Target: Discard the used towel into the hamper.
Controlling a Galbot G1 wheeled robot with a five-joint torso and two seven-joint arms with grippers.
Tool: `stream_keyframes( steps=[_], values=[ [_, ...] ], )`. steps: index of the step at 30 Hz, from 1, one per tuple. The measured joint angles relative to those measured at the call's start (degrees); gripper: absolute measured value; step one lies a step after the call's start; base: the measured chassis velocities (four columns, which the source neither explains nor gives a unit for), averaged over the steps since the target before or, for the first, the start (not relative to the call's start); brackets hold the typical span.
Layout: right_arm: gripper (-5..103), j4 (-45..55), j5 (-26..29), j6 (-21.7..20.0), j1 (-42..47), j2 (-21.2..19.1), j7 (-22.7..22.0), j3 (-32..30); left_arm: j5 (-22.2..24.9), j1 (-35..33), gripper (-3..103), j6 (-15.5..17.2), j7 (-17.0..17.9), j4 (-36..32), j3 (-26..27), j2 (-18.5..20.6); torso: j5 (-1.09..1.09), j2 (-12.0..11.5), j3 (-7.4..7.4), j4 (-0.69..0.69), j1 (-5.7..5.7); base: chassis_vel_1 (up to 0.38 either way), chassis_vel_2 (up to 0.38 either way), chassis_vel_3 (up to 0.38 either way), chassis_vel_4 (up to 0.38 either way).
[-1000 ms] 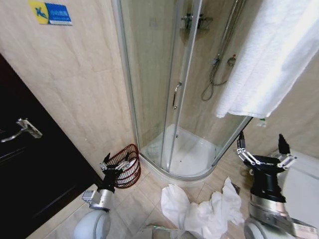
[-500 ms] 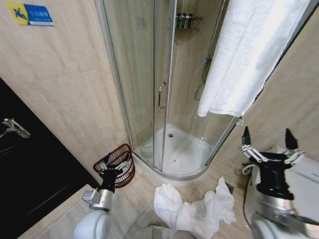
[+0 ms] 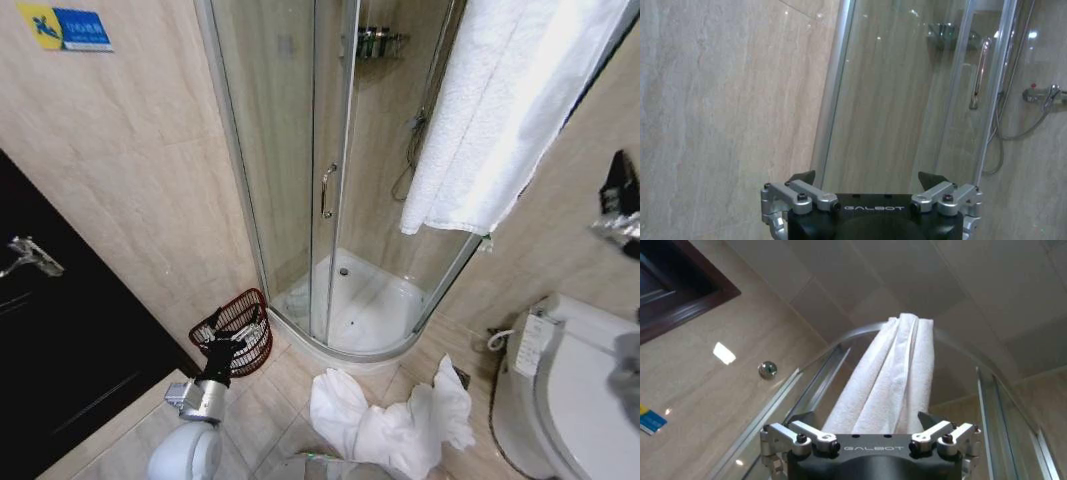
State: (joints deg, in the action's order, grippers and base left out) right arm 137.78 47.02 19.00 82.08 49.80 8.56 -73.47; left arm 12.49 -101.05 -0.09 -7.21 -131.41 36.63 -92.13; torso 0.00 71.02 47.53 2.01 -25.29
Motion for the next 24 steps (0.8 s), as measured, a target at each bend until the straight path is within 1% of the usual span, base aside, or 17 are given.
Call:
stream_keyframes(
  steps=[1,5,6,8,9,11,12,13,14,15,16,17,19,20,21,23,24],
  values=[
    [100,0.0,0.0,0.0,0.0,0.0,0.0,0.0,0.0,0.0,100,0.0,0.0,0.0,0.0,0.0,0.0,0.0,0.0,0.0,0.0,0.0,0.0,0.0,0.0],
    [100,-4.9,1.6,-2.4,-7.5,-6.2,-1.9,1.5,0.0,0.0,100,0.0,0.0,0.0,0.0,0.0,0.0,0.0,0.0,-0.02,0.0,0.0,0.0,0.0,0.0],
    [100,-4.9,1.6,-2.4,-7.5,-6.2,-1.9,1.5,0.0,0.0,100,0.0,0.0,0.0,0.0,0.0,0.0,0.0,0.0,-0.02,0.0,0.0,0.0,0.0,0.0],
    [100,-9.6,2.4,-3.5,-15.3,-9.8,-3.9,5.6,0.0,0.0,100,0.0,0.0,0.0,0.0,0.0,0.0,0.0,0.0,0.01,0.0,0.0,0.0,0.0,0.0],
    [100,-9.6,2.4,-3.5,-15.3,-9.8,-3.9,5.6,0.0,0.0,100,0.0,0.0,0.0,0.0,0.0,0.0,0.0,0.0,0.01,0.0,0.0,0.0,0.0,0.0],
    [100,-14.1,3.2,-4.8,-23.1,-12.7,-5.2,10.3,0.0,0.0,100,0.0,0.0,0.0,0.0,0.0,0.0,0.0,0.0,0.03,0.0,0.0,0.0,0.0,0.0],
    [100,-14.1,3.2,-4.8,-23.1,-12.7,-5.2,10.3,0.0,0.0,100,0.0,0.0,0.0,0.0,0.0,0.0,0.0,0.0,0.03,0.0,0.0,0.0,0.0,0.0],
    [100,-15.6,3.5,-5.3,-25.8,-13.5,-5.5,12.0,0.0,0.0,100,0.0,0.0,0.0,0.0,0.0,0.0,0.0,0.01,0.0,0.0,0.0,0.0,0.0,0.0],
    [100,-18.4,4.2,-6.4,-32.0,-14.8,-6.1,15.4,0.0,0.0,100,0.0,0.0,0.0,0.0,0.0,0.03,0.0,0.01,0.01,-0.01,0.0,0.0,0.0,0.0],
    [100,-19.7,4.7,-6.9,-35.8,-15.4,-6.2,16.9,0.0,0.0,100,0.0,0.0,0.0,0.0,0.0,0.02,0.0,0.01,0.02,-0.01,0.0,0.0,0.0,0.0],
    [100,-19.7,4.7,-6.9,-35.8,-15.4,-6.2,16.9,0.0,0.0,100,0.0,0.0,0.0,0.0,0.0,0.02,0.0,0.01,0.02,-0.01,0.0,0.0,0.0,0.0],
    [100,-21.1,5.2,-7.5,-39.5,-15.8,-6.5,18.5,0.0,0.0,100,0.0,0.0,0.0,0.0,0.0,-0.04,0.0,0.0,0.01,-0.01,0.0,0.0,0.0,0.0],
    [100,-23.3,6.2,-8.8,-46.2,-15.8,-6.7,21.8,0.0,0.0,100,0.0,0.0,0.0,0.0,0.0,-0.02,0.0,0.0,-0.02,0.0,0.0,0.0,0.0,0.0],
    [100,-23.3,6.2,-8.8,-46.2,-15.8,-6.7,21.8,0.0,0.0,100,0.0,0.0,0.0,0.0,0.0,-0.02,0.0,0.0,-0.02,0.0,0.0,0.0,0.0,0.0],
    [100,-24.2,6.8,-9.4,-49.2,-15.3,-6.7,23.8,0.0,0.0,100,0.0,0.0,0.0,0.0,0.0,0.02,0.0,0.0,-0.01,0.0,0.0,0.0,0.0,0.0],
    [100,-24.7,7.7,-10.1,-52.0,-14.6,-6.8,26.4,0.0,0.0,100,0.0,0.0,0.0,0.0,0.0,0.0,0.0,0.0,-0.01,0.0,0.0,0.0,0.0,0.0],
    [100,-24.7,7.7,-10.1,-52.0,-14.6,-6.8,26.4,0.0,0.0,100,0.0,0.0,0.0,0.0,0.0,0.0,0.0,0.0,-0.01,0.0,0.0,0.0,0.0,0.0]
  ],
)
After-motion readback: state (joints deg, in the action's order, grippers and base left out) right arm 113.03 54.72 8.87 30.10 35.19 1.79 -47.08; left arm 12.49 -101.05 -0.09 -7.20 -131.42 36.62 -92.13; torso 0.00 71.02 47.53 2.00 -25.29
